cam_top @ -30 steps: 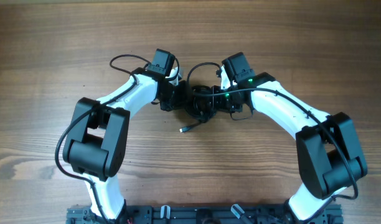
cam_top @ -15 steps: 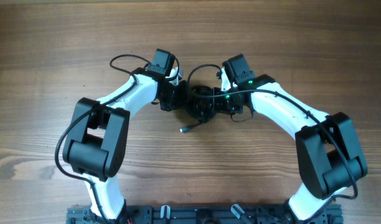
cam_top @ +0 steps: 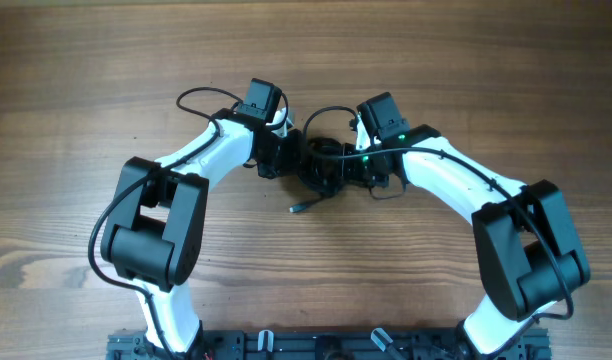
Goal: Untangle cables
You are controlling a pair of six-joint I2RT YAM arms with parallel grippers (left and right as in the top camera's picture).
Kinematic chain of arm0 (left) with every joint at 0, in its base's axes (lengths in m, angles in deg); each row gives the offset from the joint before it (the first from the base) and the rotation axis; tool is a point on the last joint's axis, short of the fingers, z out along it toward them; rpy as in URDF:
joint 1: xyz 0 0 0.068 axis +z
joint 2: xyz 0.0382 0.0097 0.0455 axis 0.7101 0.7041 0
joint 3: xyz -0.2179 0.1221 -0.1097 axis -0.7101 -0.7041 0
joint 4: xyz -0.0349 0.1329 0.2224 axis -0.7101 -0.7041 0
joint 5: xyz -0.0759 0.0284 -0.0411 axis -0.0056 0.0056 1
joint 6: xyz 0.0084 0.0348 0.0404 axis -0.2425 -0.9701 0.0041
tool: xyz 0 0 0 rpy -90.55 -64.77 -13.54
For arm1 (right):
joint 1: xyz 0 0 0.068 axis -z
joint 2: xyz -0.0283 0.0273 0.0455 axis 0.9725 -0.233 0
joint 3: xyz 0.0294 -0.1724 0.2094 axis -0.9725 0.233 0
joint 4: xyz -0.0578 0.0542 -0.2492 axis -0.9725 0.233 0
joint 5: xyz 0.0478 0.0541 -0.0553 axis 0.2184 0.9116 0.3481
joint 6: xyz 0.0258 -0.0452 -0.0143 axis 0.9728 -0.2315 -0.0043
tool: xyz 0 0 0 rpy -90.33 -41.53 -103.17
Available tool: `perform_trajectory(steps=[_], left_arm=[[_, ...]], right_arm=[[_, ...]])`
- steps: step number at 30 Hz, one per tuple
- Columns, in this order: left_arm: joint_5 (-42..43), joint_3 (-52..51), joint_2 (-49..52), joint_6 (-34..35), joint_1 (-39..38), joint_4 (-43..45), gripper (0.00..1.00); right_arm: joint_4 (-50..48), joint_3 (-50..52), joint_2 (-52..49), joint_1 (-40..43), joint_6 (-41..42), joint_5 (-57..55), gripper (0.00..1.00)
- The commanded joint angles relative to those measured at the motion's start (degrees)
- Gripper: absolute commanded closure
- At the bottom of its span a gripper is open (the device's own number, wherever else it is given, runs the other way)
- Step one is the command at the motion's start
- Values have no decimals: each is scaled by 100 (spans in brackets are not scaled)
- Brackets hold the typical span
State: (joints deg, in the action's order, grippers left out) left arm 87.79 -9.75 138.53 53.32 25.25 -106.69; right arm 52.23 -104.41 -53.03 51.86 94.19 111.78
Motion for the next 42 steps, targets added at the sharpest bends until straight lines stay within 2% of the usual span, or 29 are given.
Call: perform_trajectory(steps=[1,9,25,28,35,38,42], left_arm=[[-103,-85,-61,13,-26,-31,96],[-103,-85,-61,13,-26,-33,96],[-103,-85,-61,13,-26,-31,96],[-103,-85,-61,13,-26,-33,96],[-103,-85,-61,13,-26,-31,96],[-103,-85,-61,13,-26,-31,96],[-103,-85,-61,13,-26,-31,96]], right_arm=[[-162,286,-101,-55,435,72,80],[-232,297,-101,-61,435,120,86],[-498,358,-101,-273,413,201,85],[-535,358,-101,-323,420,256,93],[-662,361,-101,-323,361,664,96],[-844,361,-101,-323,350,997,95],[-1027,358,-101,-323,393,1287,83]])
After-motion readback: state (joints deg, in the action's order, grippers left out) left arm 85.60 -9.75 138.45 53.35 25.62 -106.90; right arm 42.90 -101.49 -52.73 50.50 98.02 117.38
